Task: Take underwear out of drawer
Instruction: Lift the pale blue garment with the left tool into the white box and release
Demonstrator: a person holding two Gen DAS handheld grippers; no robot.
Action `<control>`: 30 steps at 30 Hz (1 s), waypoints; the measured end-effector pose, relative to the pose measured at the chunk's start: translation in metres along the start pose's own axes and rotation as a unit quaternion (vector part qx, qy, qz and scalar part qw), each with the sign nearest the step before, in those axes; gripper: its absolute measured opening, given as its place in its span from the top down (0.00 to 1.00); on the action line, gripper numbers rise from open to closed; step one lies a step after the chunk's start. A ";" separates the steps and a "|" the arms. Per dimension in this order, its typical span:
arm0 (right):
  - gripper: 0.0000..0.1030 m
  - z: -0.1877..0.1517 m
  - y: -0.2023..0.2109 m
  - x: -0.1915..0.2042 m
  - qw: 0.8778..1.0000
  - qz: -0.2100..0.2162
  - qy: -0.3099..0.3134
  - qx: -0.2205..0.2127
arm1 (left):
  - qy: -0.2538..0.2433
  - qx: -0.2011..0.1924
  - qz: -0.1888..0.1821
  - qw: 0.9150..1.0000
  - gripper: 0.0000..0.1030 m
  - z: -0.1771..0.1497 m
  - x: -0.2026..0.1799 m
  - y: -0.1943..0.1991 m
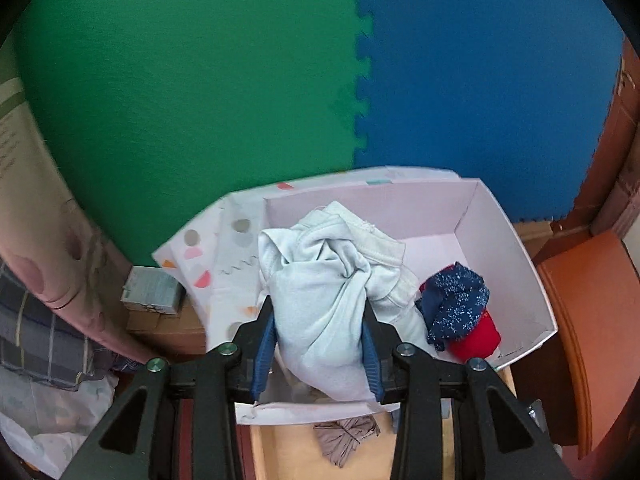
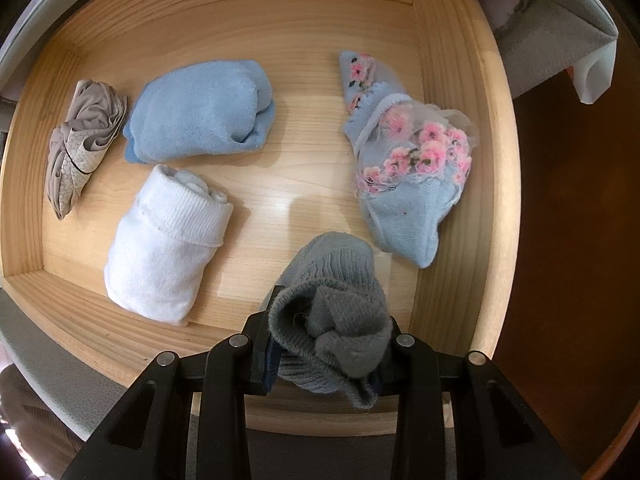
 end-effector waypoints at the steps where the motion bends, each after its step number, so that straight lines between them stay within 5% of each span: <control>1: 0.69 0.000 0.000 0.000 1.000 0.000 0.001 0.000 | -0.008 0.007 0.007 1.000 0.63 -0.002 -0.005 -0.010; 15: 0.69 0.001 0.000 -0.002 1.000 0.001 0.001 0.001 | 0.009 0.065 0.024 0.998 0.53 -0.021 -0.003 -0.058; 20: 0.69 0.001 0.000 -0.001 1.000 -0.002 0.002 0.002 | 0.022 0.058 -0.002 0.998 0.48 -0.016 0.000 -0.042; 30: 0.69 0.001 0.000 -0.001 1.000 -0.009 0.005 0.003 | -0.002 0.035 0.006 0.999 0.47 -0.032 0.007 0.005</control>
Point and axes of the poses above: each gripper's, at about its wrist camera, not at the fingertips, and y roughly against the way its jaws point, x to its left, z to its top, the point moved 2 cm from there along -y, roughly the way its jaws point, and after that the axes turned 4 degrees about -z, right-handed, at the moved point
